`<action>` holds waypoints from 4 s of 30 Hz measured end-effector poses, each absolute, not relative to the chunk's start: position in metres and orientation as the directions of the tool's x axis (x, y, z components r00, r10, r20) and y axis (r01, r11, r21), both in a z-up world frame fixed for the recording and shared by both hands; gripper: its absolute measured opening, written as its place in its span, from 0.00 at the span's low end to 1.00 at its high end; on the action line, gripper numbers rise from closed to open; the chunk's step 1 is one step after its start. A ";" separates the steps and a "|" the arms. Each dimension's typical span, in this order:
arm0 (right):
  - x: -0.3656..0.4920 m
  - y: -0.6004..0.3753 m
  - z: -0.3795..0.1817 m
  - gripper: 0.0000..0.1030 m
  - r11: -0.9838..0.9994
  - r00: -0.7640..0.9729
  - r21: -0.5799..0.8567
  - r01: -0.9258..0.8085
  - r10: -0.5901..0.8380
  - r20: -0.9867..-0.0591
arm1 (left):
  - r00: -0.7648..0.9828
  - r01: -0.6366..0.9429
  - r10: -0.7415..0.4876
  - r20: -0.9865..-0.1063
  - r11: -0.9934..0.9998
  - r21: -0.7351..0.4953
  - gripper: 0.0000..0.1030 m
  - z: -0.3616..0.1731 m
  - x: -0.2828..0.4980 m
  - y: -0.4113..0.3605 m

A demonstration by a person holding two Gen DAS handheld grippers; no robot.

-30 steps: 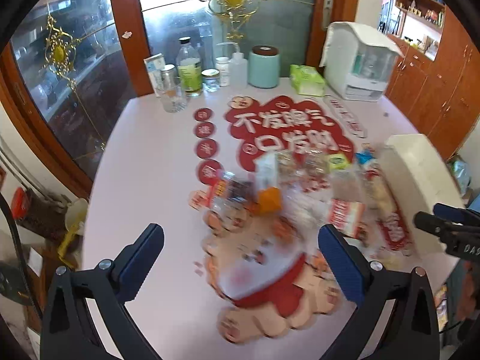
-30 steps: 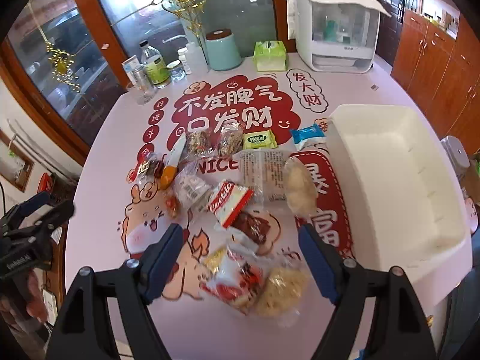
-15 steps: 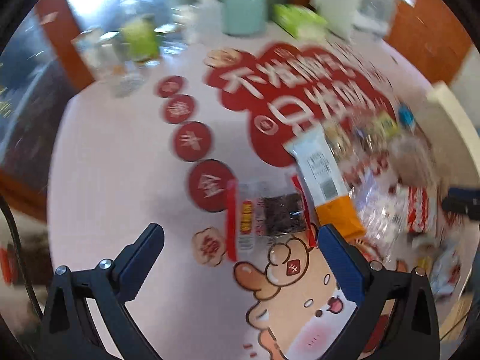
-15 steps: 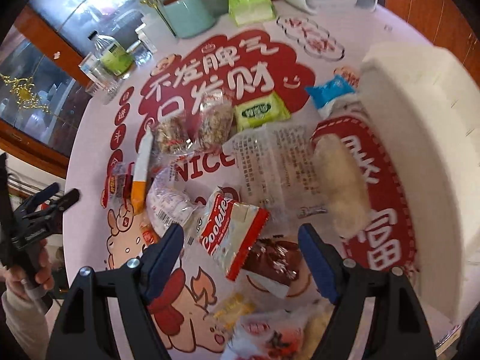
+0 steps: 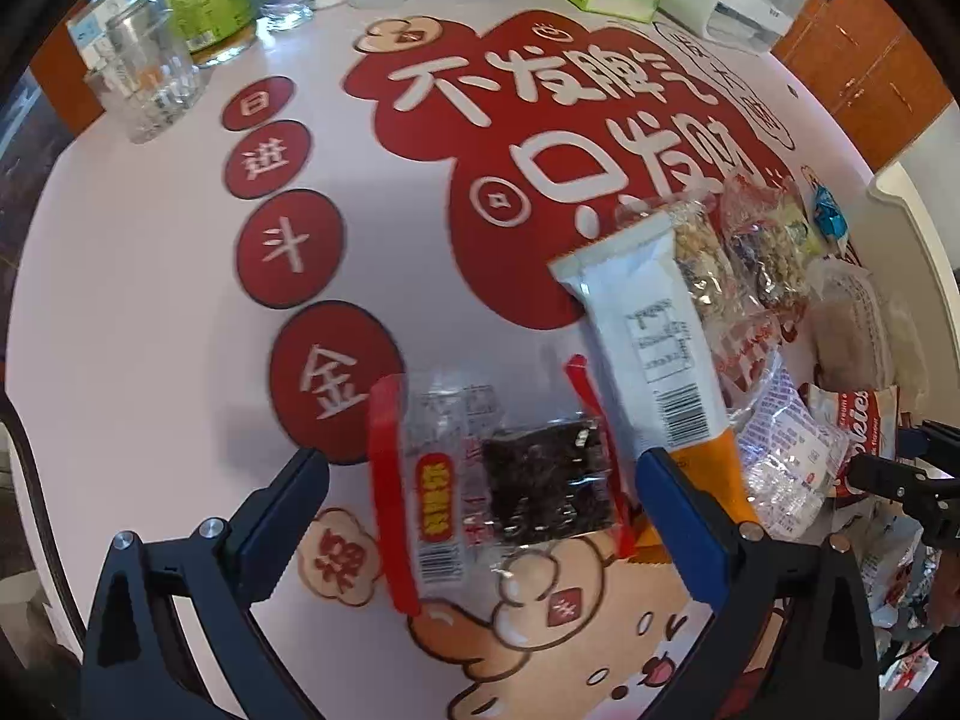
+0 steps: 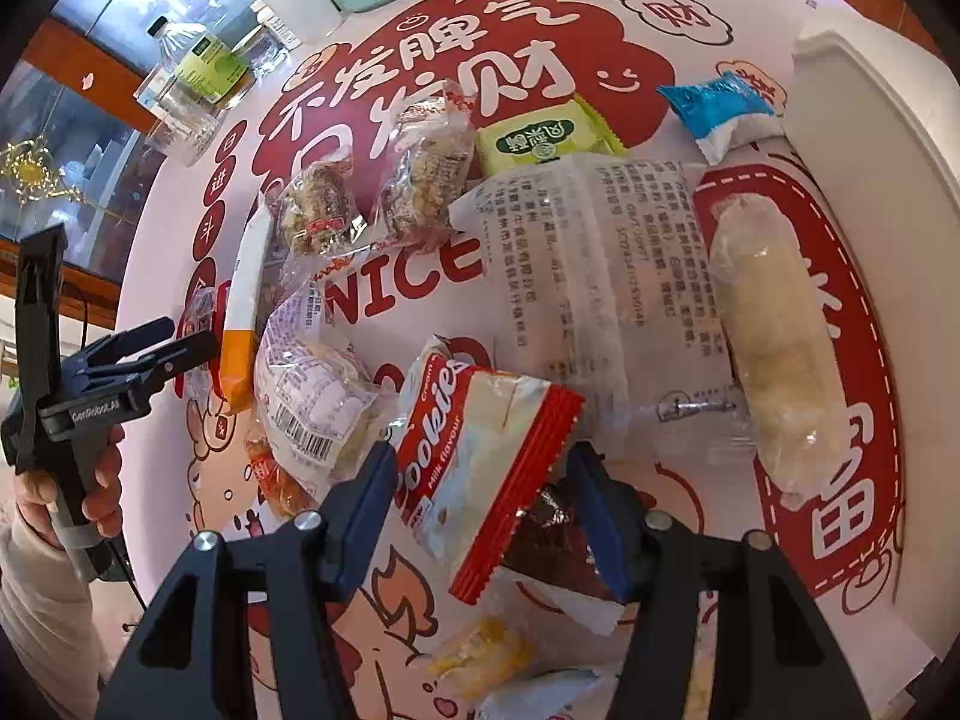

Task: Organize snacks
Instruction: 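Grasp the red-edged brown packet with the left tool while the right grasps the Cookies packet, then carry both packets over the white bin and open both tools to drop them, then withdraw both open tools from the bin back toward the snack pile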

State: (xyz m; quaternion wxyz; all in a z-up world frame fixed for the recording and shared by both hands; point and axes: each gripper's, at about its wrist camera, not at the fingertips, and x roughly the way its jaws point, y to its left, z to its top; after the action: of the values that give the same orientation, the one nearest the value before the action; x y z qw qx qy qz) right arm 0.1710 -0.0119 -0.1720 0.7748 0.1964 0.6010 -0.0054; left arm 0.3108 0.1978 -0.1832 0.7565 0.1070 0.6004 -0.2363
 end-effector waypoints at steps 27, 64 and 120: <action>0.165 0.003 -0.165 0.12 0.929 0.305 0.344 0.140 0.290 -0.907 | 0.300 0.493 -0.125 -0.946 0.869 0.041 0.40 -0.171 0.281 0.170; 0.028 -0.081 0.002 0.12 0.932 0.634 0.358 0.049 0.248 -0.733 | 0.487 0.601 -0.569 -0.662 0.769 -0.218 0.22 0.059 0.092 0.075; -0.003 -0.315 -0.052 0.37 0.984 0.514 0.097 0.149 0.006 -0.858 | 0.454 0.436 -0.366 -0.813 0.886 -0.155 0.83 -0.031 0.040 -0.182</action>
State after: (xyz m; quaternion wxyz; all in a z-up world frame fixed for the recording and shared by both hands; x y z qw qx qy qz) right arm -0.0034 -0.3150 -0.0524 0.8665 0.0792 0.4911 -0.0413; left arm 0.0396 -0.1819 -0.0313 0.8518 0.0376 0.4666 -0.2353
